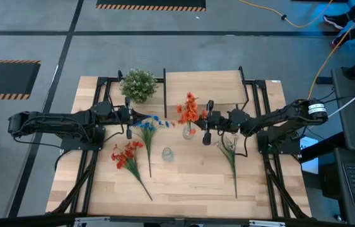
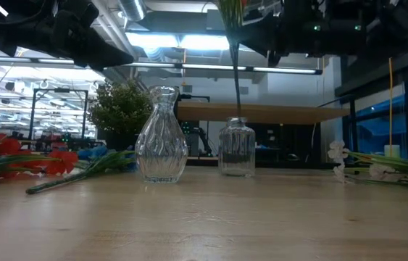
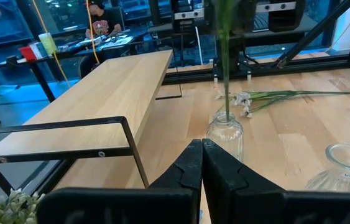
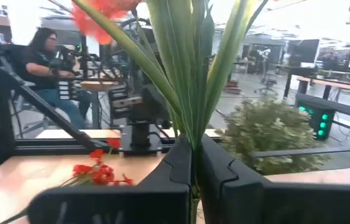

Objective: Pick and place flowers into a vace then onto a shelf
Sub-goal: Put the right orange flowers into the top transparent vase

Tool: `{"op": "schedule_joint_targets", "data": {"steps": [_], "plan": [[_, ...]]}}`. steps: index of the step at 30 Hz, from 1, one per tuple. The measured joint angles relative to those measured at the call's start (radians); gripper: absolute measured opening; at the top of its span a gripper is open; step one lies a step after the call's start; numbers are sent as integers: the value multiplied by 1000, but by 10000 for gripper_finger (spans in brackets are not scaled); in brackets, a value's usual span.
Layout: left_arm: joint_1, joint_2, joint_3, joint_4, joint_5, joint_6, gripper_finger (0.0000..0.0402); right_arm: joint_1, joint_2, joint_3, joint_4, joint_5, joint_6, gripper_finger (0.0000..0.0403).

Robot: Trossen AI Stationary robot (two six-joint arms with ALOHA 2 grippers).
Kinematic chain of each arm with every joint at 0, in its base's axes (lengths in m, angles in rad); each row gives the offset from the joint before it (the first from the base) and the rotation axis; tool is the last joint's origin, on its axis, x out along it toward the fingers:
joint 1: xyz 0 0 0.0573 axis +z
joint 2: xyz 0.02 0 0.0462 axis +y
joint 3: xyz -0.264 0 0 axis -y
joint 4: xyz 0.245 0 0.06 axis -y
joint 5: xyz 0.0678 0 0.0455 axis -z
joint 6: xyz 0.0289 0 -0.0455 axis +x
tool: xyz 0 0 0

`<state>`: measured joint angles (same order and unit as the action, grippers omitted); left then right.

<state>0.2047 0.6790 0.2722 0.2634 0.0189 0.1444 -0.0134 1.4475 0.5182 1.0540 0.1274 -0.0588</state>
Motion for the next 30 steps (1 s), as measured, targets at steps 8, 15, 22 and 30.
{"op": "schedule_joint_targets", "data": {"steps": [8, 15, 22, 30], "plan": [[0, 0, 0, 2, 0, 0, 4, 6, 99, 0, 107, 55, -2, 6], [0, 0, 0, 2, 0, 0, 4, 9, 154, -1, 134, 67, 30, 6], [0, 0, 0, 2, 0, 0, 4, 53, 170, -1, 132, 134, 28, 6], [0, 0, 0, 2, 0, 0, 4, 111, 201, -39, 195, 259, 29, 6]]}}
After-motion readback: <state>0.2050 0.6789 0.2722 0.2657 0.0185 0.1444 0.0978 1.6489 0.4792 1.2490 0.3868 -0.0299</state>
